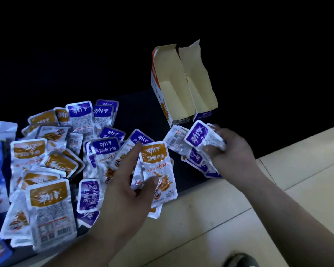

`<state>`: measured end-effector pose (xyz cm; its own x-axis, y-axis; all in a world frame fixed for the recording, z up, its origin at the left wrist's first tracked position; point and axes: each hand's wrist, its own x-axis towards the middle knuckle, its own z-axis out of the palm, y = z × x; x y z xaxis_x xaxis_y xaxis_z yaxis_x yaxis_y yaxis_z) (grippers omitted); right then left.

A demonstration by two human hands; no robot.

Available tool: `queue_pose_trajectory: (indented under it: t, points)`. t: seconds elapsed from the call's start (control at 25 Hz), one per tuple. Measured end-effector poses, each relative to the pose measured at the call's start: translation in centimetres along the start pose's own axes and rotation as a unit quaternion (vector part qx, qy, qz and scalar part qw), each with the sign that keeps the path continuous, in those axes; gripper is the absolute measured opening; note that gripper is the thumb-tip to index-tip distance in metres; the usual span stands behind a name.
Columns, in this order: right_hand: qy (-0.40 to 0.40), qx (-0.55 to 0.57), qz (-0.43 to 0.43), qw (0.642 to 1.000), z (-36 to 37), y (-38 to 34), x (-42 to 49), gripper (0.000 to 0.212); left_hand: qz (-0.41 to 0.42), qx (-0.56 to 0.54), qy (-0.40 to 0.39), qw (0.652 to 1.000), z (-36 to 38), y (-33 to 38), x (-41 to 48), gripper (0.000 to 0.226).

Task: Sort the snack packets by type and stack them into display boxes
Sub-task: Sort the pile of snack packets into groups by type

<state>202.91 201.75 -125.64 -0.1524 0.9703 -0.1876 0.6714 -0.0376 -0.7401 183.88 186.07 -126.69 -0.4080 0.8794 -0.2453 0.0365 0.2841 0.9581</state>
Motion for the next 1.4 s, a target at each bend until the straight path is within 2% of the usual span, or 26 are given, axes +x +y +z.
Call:
queue_pose_trajectory:
  t: [0.16,0.28,0.4,0.52,0.6,0.76,0.92,1.04,1.16,1.28,1.4]
  points:
    - [-0.009,0.086,0.046,0.995,0.4,-1.1,0.9,0.020,0.004,0.012,0.001,1.000,0.6,0.0,0.2,0.071]
    - [-0.060,0.026,0.019,0.998,1.0,-1.5,1.6,0.017,0.003,0.015,0.012,1.000,0.5,-0.2,0.3,0.070]
    - [-0.112,-0.049,0.002,0.992,3.9,-1.2,1.6,0.023,-0.003,0.014,0.020,1.000,0.1,-0.2,-0.1,0.069]
    - [-0.050,-0.185,-0.060,0.980,6.4,-0.8,1.3,0.041,-0.012,0.017,0.016,1.000,-0.9,-0.2,-0.6,0.071]
    - [-0.010,-0.187,-0.087,0.978,6.9,-0.9,1.1,0.040,-0.011,0.014,0.016,1.000,-1.5,-0.5,-0.6,0.072]
    - [0.029,-0.125,-0.095,0.987,6.8,-1.4,0.5,0.030,-0.013,-0.011,0.012,1.000,-2.4,0.0,-0.4,0.076]
    - [0.005,0.000,-0.047,0.999,6.3,-3.8,-1.9,0.037,-0.031,-0.050,0.032,0.998,-4.4,0.2,-0.6,0.084]
    - [-0.019,0.128,-0.057,0.990,7.5,-7.2,-3.6,0.042,-0.027,-0.044,0.064,0.997,-6.9,0.1,-0.7,0.082]
    - [-0.053,0.204,-0.013,0.978,10.5,-10.0,-4.2,0.042,-0.024,-0.033,0.123,0.992,-10.4,0.9,-0.6,0.078]
    - [-0.094,0.235,0.038,0.967,14.0,-12.3,-3.3,0.042,-0.004,-0.010,0.182,0.983,-15.0,0.9,1.7,0.071]
    - [-0.088,0.227,0.045,0.969,17.1,-14.1,-0.8,0.043,0.010,0.041,0.218,0.975,-18.7,1.8,5.6,0.062]
